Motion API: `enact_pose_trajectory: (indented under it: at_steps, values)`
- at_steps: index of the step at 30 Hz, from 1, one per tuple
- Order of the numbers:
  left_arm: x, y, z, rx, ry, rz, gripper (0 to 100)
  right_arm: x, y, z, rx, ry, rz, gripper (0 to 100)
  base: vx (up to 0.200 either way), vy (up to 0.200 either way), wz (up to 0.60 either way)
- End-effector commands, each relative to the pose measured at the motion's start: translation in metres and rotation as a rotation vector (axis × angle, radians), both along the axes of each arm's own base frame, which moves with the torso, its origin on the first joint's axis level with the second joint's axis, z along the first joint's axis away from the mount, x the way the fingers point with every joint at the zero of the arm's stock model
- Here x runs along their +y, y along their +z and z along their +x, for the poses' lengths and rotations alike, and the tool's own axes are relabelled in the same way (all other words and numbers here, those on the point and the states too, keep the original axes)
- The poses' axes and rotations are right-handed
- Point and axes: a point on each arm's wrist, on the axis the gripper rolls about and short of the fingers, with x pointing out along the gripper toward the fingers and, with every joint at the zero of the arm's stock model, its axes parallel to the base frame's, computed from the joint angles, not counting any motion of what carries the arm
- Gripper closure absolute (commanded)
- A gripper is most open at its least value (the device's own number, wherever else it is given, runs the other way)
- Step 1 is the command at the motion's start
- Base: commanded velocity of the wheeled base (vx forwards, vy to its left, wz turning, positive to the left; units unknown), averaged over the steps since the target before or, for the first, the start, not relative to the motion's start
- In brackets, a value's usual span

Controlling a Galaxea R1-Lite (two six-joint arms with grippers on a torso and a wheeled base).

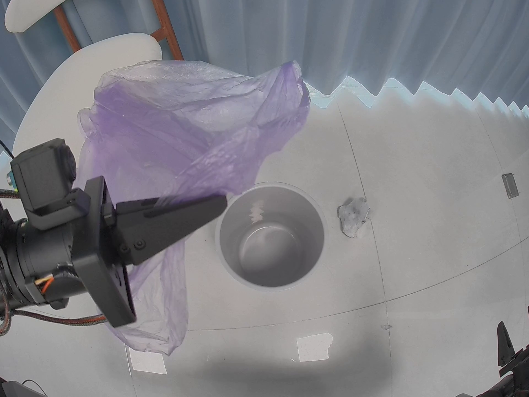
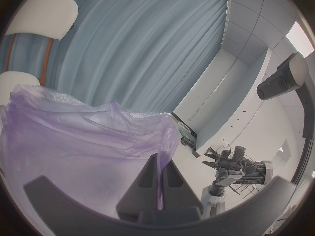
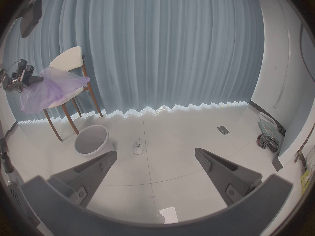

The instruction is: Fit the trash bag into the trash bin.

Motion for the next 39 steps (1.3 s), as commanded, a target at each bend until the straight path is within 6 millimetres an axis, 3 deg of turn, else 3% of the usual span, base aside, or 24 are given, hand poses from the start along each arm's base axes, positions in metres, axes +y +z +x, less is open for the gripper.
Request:
enact_pose_trajectory:
  at_steps: [1, 28, 39]
  values:
    - [-0.005, -0.002, -0.003, 0.015, -0.028, 0.001, 100, 0.0, -0.005, 0.0, 0.001, 0.0, 0.0, 0, 0.0, 0.0, 0.0]
    - [-0.031, 0.002, -0.011, 0.014, -0.178, -0.08, 100, 0.0, -0.005, 0.0, 0.001, 0.0, 0.0, 0, 0.0, 0.0, 0.0]
    - [-0.029, -0.001, -0.008, 0.018, -0.156, -0.071, 100, 0.0, -0.005, 0.0, 0.001, 0.0, 0.0, 0, 0.0, 0.0, 0.0]
